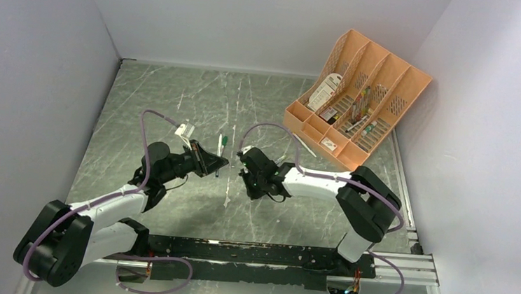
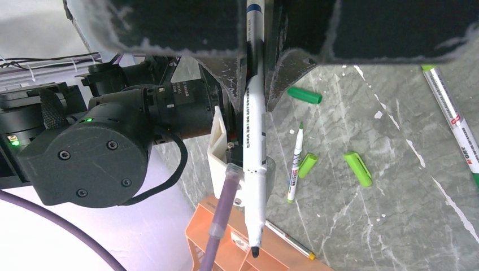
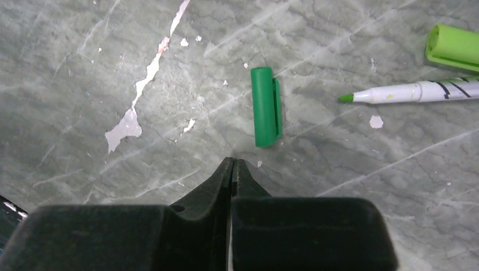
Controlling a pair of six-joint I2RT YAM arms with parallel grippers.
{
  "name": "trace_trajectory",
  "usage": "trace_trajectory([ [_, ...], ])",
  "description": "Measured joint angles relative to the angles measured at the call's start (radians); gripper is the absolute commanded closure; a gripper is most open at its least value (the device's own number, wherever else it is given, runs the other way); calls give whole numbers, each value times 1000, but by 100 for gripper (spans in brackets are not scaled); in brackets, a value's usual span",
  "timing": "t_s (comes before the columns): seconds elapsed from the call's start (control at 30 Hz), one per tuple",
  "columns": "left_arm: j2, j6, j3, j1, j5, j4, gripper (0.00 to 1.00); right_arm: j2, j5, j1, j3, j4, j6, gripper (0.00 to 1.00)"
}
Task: Insert the pens into the pen caps
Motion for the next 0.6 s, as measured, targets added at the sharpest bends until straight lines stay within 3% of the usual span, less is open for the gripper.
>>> trace_trajectory([
  [0.6, -19, 12, 0, 0, -5, -39, 93, 94, 54, -56, 113, -21, 9, 100],
])
